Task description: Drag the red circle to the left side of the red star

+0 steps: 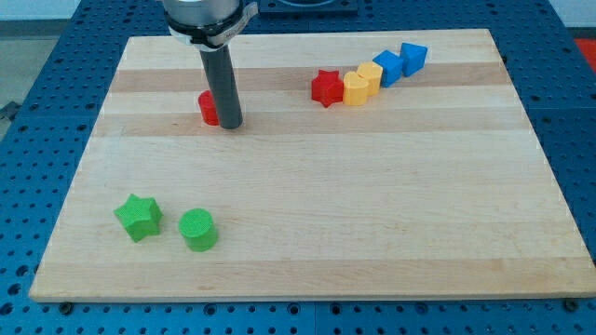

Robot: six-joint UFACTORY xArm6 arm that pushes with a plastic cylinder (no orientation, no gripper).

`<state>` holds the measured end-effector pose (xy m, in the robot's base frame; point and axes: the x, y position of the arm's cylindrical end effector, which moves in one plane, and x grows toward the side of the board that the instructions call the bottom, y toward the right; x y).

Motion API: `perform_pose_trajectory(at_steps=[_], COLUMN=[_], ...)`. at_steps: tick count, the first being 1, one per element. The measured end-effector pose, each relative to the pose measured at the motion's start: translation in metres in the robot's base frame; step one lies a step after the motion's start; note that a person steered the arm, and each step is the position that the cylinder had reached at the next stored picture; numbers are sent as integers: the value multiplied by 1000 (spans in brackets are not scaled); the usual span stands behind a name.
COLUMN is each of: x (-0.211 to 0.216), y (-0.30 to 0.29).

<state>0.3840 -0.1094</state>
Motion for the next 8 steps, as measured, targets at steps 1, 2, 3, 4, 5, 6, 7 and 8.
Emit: perform_pose_trajectory(at_steps=[1, 2, 3, 4, 5, 6, 7, 8], x=[0, 0, 6, 15, 3, -29, -47, -33], y=[-1, -13, -20, -35, -46, -30, 6, 3])
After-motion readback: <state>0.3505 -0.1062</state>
